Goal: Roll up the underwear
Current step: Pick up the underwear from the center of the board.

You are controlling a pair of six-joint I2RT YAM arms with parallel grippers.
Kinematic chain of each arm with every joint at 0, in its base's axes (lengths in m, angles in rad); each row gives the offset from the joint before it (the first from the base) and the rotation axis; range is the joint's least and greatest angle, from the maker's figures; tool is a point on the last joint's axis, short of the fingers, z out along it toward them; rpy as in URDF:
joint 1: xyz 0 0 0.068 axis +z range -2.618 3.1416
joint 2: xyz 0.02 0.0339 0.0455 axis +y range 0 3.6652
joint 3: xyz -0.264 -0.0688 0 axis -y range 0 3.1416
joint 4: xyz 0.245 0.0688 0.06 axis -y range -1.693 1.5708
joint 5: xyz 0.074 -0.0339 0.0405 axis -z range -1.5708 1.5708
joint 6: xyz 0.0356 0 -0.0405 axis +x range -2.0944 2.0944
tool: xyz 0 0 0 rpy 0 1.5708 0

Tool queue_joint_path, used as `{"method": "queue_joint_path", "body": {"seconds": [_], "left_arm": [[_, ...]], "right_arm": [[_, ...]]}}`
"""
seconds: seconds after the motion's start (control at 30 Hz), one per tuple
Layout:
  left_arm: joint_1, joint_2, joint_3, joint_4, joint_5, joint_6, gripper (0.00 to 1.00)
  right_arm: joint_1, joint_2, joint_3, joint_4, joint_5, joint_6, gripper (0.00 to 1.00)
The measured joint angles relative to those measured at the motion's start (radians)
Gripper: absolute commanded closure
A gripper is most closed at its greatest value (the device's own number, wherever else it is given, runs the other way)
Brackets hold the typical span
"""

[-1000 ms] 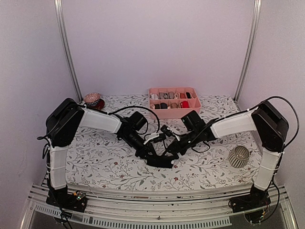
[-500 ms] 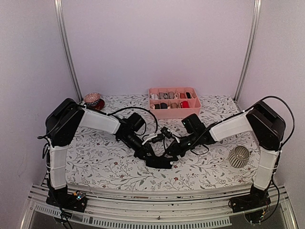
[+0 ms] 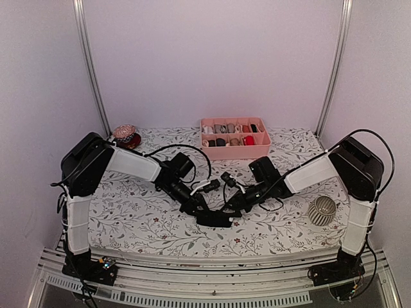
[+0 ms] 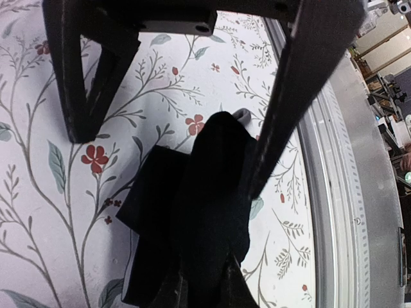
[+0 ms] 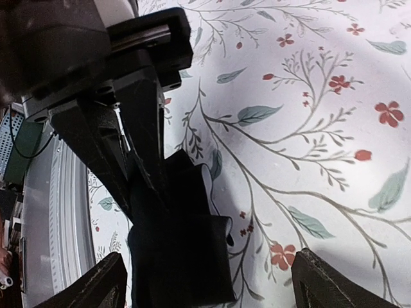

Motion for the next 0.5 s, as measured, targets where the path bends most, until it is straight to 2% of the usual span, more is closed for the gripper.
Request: {"method": "queue_joint_path", "body": {"seconds": [0.13,0.33,0.5], "left_arm": [[0.001,0.0,-0.002,0.003,0.002,0.0,1.0],[0.001,0.0,-0.002,0.004,0.001,0.0,1.0],[0.001,-0.001,-0.002,0.005,0.001,0.0,1.0]], "right_arm": [[-0.026,-0.036,-0.051,0.023,0.004,0.022,0.09],[-0.031,0.023,0.005,0.013,-0.072,0.02,0.11],[-0.01,0.076,0.066,-0.004,-0.131,-0.002,0.19]]}}
